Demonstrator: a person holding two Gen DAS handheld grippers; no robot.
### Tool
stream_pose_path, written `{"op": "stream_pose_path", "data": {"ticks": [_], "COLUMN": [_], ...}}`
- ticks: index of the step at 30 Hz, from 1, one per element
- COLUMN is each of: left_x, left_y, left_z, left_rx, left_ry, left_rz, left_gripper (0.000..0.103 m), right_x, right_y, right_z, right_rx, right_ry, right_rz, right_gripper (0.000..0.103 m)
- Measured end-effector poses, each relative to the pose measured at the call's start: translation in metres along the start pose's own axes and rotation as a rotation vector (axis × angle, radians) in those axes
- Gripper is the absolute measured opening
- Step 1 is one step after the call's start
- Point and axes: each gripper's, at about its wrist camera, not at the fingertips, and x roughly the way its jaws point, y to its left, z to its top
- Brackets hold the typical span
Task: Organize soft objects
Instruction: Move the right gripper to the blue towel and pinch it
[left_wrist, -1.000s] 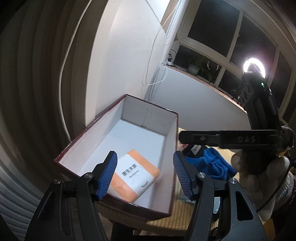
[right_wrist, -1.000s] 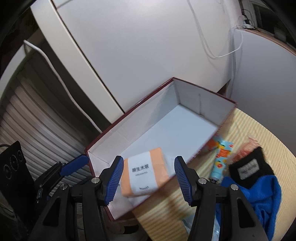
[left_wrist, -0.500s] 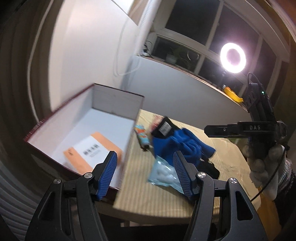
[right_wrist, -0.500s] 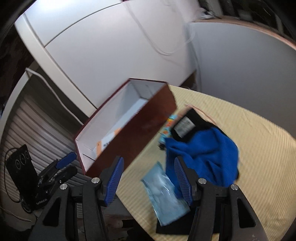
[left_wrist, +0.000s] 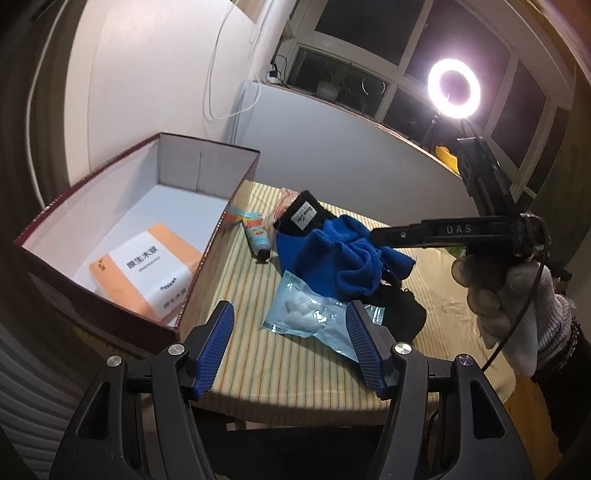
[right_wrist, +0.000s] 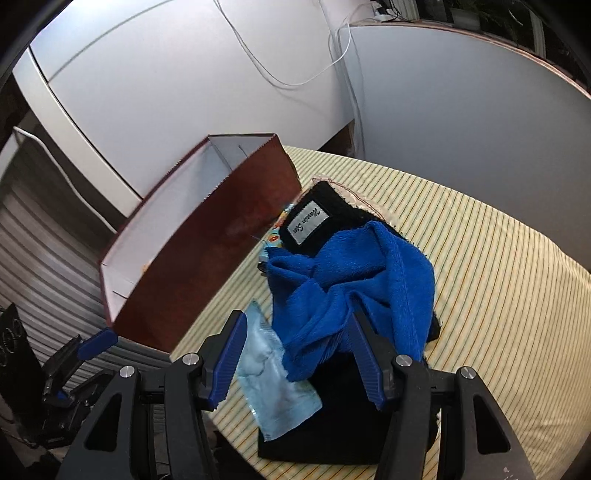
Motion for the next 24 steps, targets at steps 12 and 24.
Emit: {"op": "stream_pose_path", "data": {"ticks": [12,24], "left_x": [0.067,0.141], "left_y": [-0.038,-0.042], "left_z": [0.027,0.042], "left_rx": [-0.036,-0.159], "left_ry": [0.085,0.191], "left_rz": [-0.135,-0.172], "left_gripper": [0.064,0.064], "right_x": [0.005,0.028], "right_y": [-0.055,-0.086], "right_z": [0.012,0.018], "right_rx": [0.127,0.188], "right_ry": [0.017,0.079], "right_rz": [-0.008,0.057], "right_gripper": [0.055,0.056]}}
